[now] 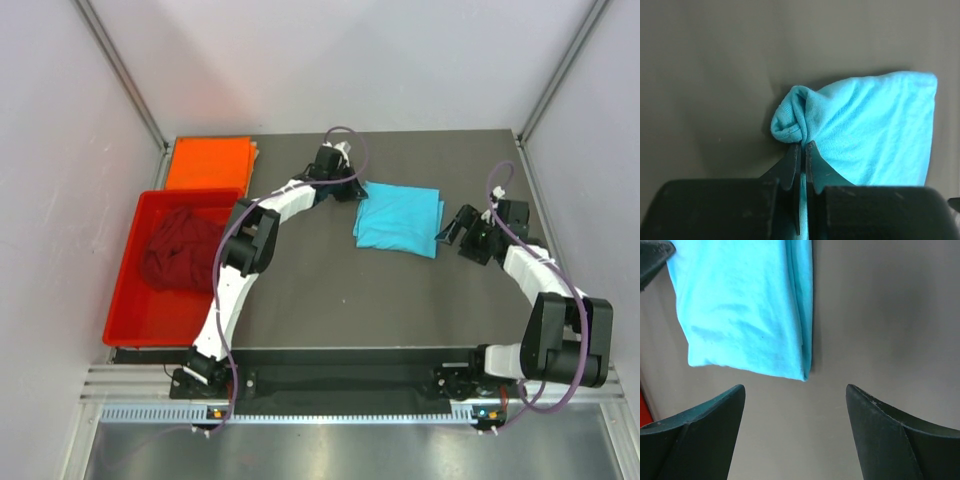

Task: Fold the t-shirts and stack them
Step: Fold the tshirt

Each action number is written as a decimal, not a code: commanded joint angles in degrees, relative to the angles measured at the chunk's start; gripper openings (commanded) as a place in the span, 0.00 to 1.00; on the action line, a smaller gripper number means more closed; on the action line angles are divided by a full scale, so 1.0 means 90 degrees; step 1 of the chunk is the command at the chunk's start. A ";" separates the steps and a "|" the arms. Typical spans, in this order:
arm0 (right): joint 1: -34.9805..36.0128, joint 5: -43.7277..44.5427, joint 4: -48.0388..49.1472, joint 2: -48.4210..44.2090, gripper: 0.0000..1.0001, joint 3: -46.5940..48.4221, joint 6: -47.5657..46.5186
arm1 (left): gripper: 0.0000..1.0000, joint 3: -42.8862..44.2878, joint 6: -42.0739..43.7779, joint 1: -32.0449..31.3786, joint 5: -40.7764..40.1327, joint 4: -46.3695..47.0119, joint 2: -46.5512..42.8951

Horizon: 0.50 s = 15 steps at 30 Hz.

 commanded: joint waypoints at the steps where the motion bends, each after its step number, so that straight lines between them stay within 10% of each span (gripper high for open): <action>1: 0.0046 0.0130 0.0009 -0.0334 0.82 0.0248 -0.0055 | 0.00 0.0083 0.0476 0.0011 -0.0316 -0.0938 -0.0692; 15: 0.0173 -0.0524 0.1083 0.0875 0.79 -0.0279 0.0326 | 0.00 -0.1108 0.0077 0.0265 -0.0024 -0.0675 -0.1620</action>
